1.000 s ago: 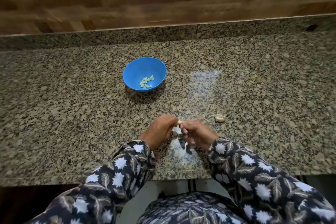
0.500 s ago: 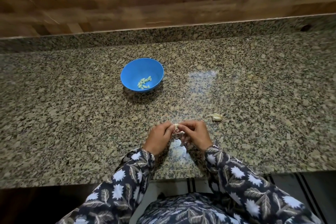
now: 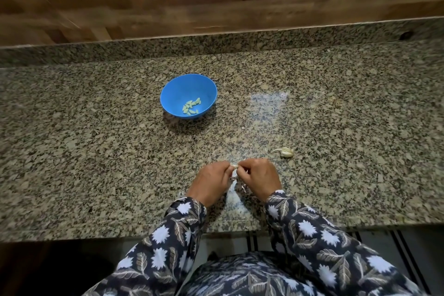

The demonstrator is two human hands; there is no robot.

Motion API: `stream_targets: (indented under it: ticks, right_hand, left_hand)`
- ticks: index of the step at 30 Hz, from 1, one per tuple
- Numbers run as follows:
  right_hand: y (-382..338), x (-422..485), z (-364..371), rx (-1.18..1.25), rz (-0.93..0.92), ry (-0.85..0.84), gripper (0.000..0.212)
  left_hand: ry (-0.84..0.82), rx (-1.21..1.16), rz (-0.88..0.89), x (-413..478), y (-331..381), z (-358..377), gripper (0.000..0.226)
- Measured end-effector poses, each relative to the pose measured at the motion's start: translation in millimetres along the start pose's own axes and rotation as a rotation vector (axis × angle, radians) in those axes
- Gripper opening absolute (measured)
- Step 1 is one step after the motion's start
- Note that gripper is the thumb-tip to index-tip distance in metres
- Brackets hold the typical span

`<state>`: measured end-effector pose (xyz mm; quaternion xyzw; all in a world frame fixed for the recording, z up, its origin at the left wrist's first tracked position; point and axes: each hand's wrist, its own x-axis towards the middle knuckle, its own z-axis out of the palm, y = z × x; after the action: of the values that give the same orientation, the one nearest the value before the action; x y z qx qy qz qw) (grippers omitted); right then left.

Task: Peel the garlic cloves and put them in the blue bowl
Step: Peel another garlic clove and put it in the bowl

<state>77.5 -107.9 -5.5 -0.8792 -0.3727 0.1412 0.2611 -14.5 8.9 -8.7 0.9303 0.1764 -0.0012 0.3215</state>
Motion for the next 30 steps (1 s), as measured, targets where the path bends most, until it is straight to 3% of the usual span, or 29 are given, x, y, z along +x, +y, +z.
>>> stream_targets:
  ticks: [8, 12, 16, 22, 26, 30]
  right_hand:
    - [10, 3, -1, 0.327, 0.265, 0.083, 0.019]
    - [18, -1, 5, 0.404, 0.346, 0.017, 0.023]
    - [17, -5, 12, 0.458, 0.359, 0.030, 0.026]
    - [17, -6, 15, 0.542, 0.334, 0.025, 0.007]
    - [9, -6, 13, 0.906, 0.438, -0.084, 0.002]
    - [3, -6, 14, 1.139, 0.460, -0.114, 0.017]
  left_hand:
    - [0.040, -0.329, -0.133, -2, -6, -3, 0.015]
    - [0.063, -0.456, -0.213, -6, -15, 1, 0.008]
    - [0.121, -0.457, -0.257, -9, -15, 4, 0.014]
    - [0.204, -0.357, -0.242, -10, -18, 8, 0.018]
    - [0.226, -0.312, -0.216, -9, -15, 10, 0.022]
    - [0.227, -0.359, -0.243, -7, -11, 8, 0.023]
